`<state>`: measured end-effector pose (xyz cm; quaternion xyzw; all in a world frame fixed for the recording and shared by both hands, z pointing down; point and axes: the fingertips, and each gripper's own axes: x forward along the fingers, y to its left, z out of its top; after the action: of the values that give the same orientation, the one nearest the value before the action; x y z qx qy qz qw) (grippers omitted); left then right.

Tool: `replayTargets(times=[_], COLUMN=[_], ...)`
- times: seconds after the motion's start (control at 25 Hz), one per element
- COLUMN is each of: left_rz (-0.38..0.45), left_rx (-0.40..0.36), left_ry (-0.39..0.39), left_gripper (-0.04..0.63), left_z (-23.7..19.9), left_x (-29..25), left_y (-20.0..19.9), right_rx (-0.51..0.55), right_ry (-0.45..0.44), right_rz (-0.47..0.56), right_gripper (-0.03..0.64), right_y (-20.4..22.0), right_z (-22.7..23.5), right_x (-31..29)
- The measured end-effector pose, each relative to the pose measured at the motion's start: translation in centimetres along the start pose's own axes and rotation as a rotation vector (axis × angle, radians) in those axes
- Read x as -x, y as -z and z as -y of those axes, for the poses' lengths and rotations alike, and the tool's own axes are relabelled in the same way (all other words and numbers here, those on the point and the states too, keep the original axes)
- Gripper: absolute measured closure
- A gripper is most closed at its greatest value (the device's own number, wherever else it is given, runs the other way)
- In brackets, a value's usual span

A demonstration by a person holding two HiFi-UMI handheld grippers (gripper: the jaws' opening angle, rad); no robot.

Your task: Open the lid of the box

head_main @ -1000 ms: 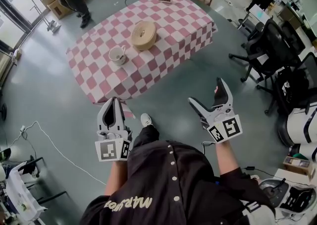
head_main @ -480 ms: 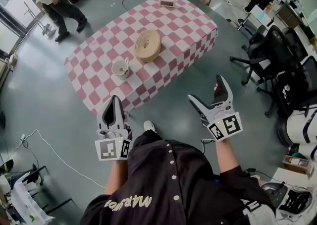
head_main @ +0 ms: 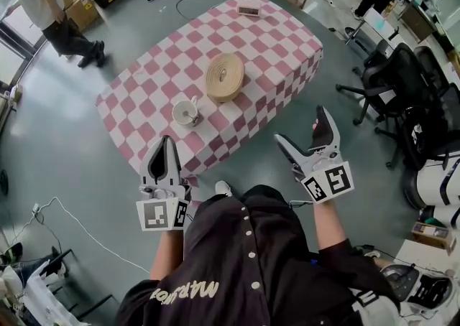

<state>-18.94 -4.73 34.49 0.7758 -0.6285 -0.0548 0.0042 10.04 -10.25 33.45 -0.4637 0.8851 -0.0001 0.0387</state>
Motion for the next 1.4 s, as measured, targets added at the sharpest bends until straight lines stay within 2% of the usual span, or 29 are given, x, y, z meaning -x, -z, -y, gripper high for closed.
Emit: replayTargets(times=[0.4,0.76,0.96,1.4], left_rz=[-0.029,-0.032,-0.025,-0.047], left_rx=[0.011,0.008,-0.007,-0.021], left_ry=[0.015,-0.049,-0.075,-0.155], left_gripper=[0.588,0.588,0.588,0.588], left_z=[-2.0,-4.1,-4.9,-5.2], left_x=[-3.5,-8.1,-12.4,-20.8], left_y=[1.0,1.8,1.7,2.3], right_rx=[-0.022,-0.047,-0.055,-0.146], right_ry=[0.014,-0.009,-0.058,-0.156], right_rz=[-0.044,-0.057,-0.068,-0.126], right_gripper=[0.081,0.081,0.081,0.083], right_y=[1.8,3.1,3.8,6.4], right_z=[1.3,4.7,6.7,11.7], right_x=[-3.9,-10.2,-14.2,-21.9])
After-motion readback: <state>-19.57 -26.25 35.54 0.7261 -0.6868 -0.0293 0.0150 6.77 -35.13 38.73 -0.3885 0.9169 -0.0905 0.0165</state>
